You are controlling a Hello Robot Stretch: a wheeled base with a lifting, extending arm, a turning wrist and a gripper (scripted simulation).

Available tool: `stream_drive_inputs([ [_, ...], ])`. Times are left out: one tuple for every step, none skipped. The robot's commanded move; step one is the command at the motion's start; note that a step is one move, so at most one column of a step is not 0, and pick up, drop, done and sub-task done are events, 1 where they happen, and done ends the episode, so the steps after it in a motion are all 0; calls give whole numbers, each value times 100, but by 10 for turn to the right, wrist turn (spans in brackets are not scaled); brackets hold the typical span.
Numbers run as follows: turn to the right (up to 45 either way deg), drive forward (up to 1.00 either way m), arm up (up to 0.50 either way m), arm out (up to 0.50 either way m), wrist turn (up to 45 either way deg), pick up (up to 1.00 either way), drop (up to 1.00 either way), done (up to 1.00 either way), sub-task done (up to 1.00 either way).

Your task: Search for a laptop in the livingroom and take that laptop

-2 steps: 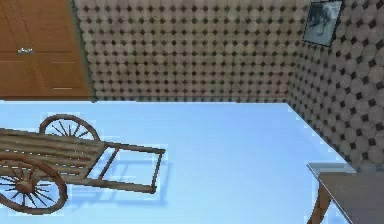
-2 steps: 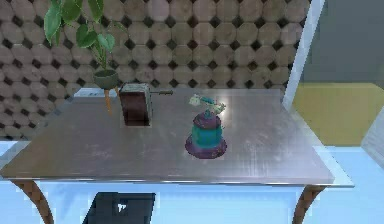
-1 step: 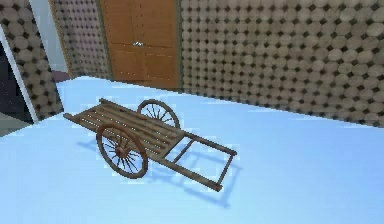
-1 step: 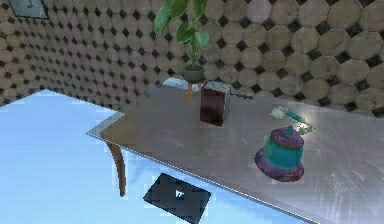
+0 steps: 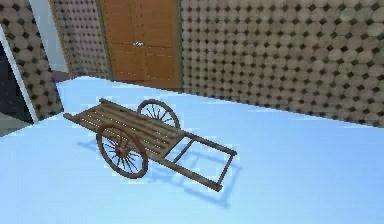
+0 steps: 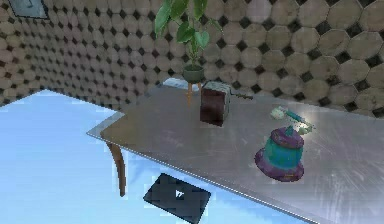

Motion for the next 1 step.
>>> stream_drive_inputs([
  [0, 0, 0, 46, 0, 0, 0, 0, 0],
])
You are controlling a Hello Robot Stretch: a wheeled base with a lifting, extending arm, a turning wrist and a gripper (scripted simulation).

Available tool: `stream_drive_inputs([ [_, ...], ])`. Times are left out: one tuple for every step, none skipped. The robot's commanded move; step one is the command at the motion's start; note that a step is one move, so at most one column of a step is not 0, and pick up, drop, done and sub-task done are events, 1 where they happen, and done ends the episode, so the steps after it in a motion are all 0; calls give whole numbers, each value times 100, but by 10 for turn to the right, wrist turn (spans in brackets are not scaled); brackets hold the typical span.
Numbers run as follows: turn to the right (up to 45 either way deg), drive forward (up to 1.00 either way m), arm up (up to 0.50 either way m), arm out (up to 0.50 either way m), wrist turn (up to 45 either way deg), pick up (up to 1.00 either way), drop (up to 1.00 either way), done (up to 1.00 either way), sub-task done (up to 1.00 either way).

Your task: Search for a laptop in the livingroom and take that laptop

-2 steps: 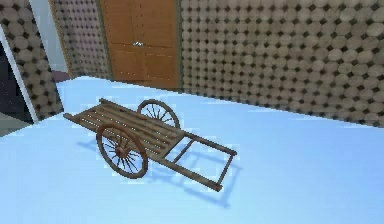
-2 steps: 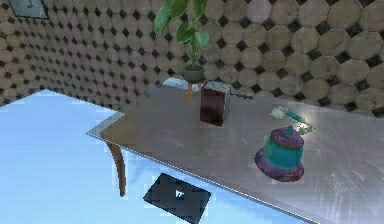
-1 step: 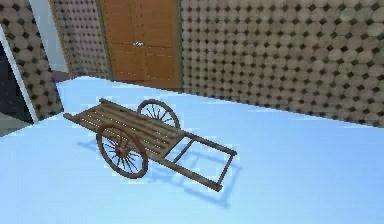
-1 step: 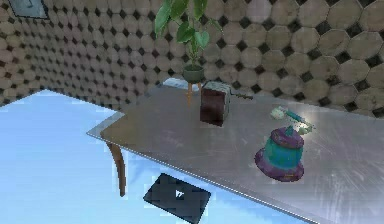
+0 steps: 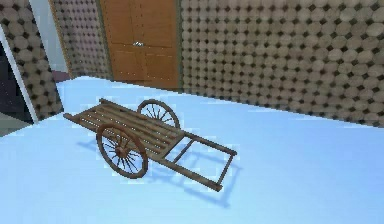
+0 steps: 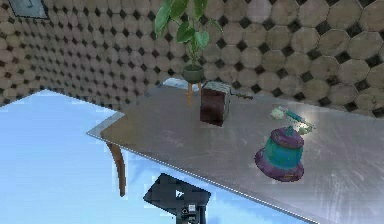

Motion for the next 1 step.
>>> stream_drive_inputs([
  [0, 0, 0, 0, 450, 0, 0, 0, 0],
])
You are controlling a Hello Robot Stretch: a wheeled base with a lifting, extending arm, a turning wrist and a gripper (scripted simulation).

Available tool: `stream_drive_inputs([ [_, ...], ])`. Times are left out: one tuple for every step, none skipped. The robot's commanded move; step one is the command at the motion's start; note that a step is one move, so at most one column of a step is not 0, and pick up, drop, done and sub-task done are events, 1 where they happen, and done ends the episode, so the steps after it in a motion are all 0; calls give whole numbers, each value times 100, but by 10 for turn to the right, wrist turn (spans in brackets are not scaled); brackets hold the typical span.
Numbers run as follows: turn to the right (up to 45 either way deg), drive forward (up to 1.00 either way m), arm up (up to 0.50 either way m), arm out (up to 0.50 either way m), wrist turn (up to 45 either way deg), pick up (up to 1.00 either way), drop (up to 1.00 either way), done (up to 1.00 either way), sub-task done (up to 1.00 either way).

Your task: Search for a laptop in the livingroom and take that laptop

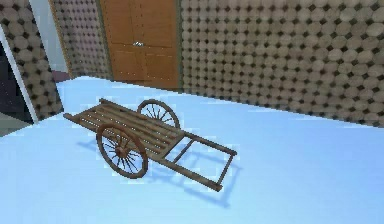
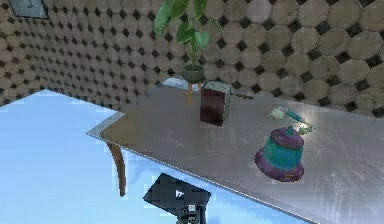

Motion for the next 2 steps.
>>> stream_drive_inputs([
  [0, 0, 0, 0, 450, 0, 0, 0, 0],
  [0, 0, 0, 0, 450, 0, 0, 0, 0],
])
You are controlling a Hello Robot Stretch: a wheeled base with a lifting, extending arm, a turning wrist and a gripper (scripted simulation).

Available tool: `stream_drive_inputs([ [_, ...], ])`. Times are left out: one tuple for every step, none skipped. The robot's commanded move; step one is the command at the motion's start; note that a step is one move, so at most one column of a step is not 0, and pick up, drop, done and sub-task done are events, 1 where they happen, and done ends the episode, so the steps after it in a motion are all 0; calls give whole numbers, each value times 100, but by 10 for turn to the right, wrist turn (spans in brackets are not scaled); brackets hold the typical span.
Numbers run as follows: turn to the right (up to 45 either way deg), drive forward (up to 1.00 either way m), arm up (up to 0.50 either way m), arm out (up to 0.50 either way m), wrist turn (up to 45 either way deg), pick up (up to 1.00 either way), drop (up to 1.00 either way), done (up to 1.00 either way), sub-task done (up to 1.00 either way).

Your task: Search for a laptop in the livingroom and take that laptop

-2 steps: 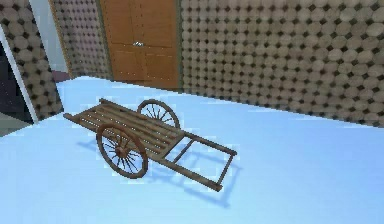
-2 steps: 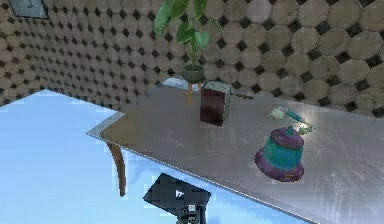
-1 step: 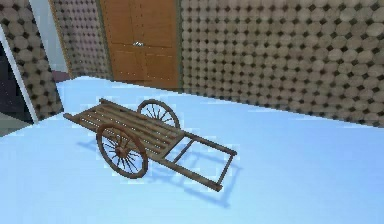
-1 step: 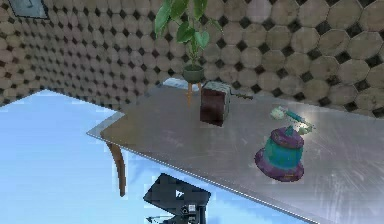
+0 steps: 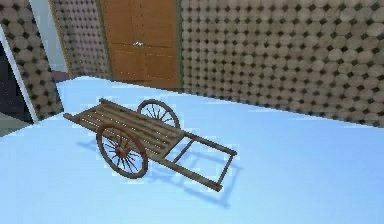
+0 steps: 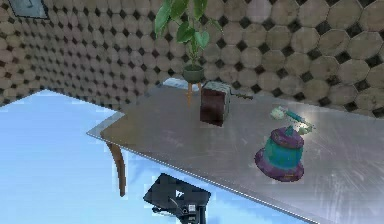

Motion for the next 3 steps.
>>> stream_drive_inputs([
  [0, 0, 0, 0, 450, 0, 0, 0, 0],
  [0, 0, 0, 0, 210, 0, 0, 0, 0],
  [0, 0, -30, 0, 0, 0, 0, 0, 0],
])
